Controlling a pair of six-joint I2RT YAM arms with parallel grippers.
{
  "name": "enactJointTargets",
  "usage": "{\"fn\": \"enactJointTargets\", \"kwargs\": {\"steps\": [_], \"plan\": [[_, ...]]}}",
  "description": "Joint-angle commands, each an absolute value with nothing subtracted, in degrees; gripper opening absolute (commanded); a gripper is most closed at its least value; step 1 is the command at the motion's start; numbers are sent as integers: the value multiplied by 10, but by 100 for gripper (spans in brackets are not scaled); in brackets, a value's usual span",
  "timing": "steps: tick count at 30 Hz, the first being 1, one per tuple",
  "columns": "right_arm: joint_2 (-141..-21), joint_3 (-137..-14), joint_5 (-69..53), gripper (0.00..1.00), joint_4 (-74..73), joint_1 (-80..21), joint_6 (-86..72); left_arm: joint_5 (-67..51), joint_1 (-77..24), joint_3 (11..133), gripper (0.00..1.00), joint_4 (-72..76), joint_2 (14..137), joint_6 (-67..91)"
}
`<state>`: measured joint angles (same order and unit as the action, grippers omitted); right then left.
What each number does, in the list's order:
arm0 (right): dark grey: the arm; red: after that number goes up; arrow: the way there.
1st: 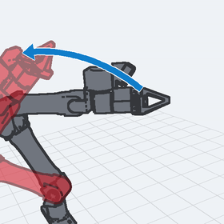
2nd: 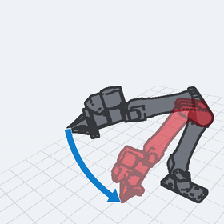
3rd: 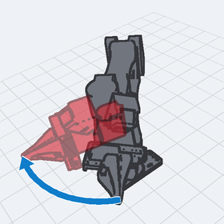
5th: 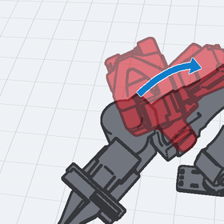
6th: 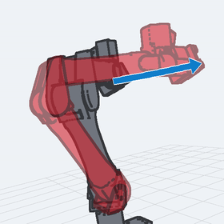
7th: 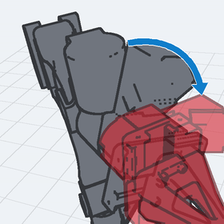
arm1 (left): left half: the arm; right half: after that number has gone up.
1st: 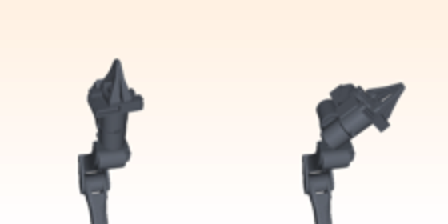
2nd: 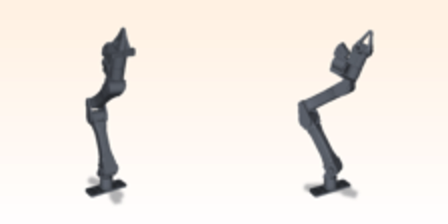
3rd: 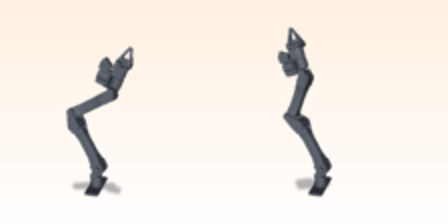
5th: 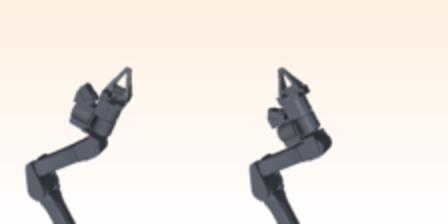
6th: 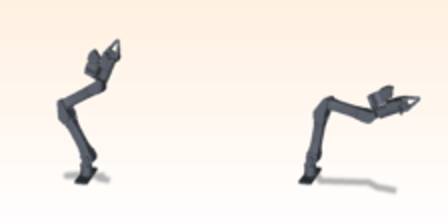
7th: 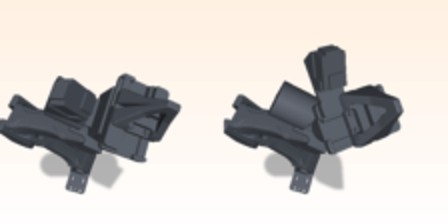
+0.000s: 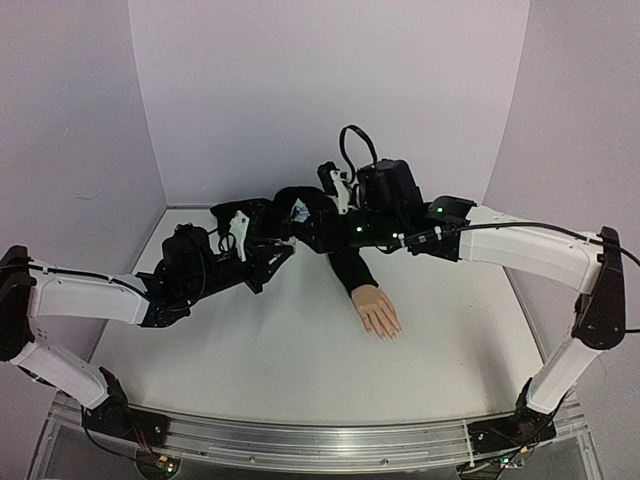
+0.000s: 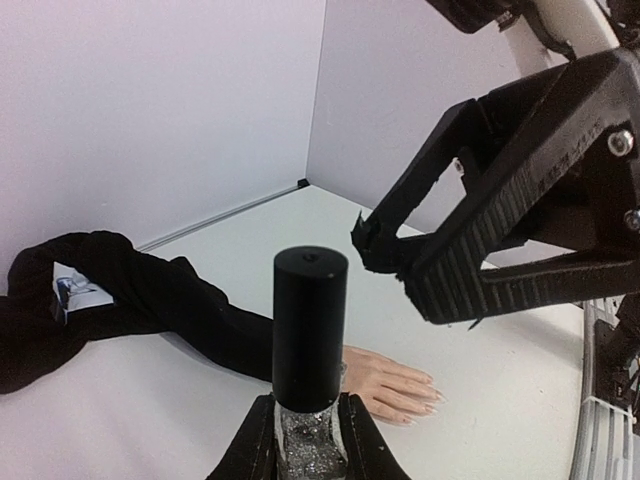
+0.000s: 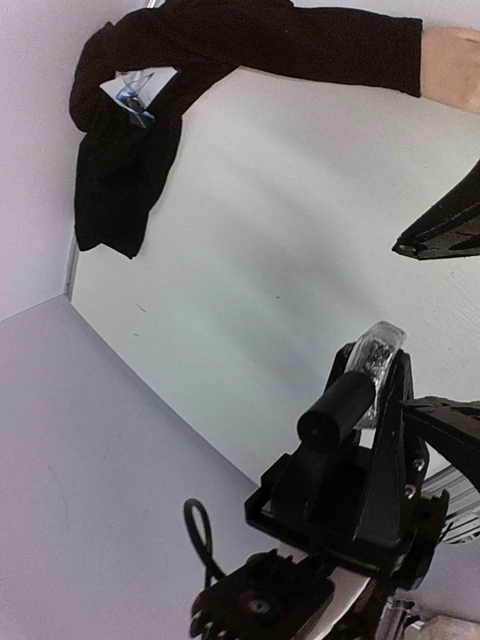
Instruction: Paint the nails
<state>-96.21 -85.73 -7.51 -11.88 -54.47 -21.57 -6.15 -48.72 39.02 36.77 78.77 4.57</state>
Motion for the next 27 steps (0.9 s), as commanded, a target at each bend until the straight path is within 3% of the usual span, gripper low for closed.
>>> {"fn": "enactJointTargets", "kwargs": {"steps": [1,7,10,18,21,24,27], "plan": [[-988,-908,-10,49,-117,-566,-241,-26,-491,393,0,413,793,33],[-1034,-967,-1,49,-136,-577,-242,-31,-492,394,0,419,792,35],[-1052,-986,-5,44,-141,-579,-234,-32,-492,395,0,419,790,36],[-1034,-973,-58,9,-136,-578,-166,-77,-492,383,0,419,772,49],[-1006,-938,-229,0,-126,-569,-67,-147,-491,375,0,419,752,57],[-984,-894,-557,0,-127,-541,51,-251,-484,370,0,419,726,78],[-985,-892,-645,0,-139,-531,72,-297,-481,357,0,443,698,98]]}}
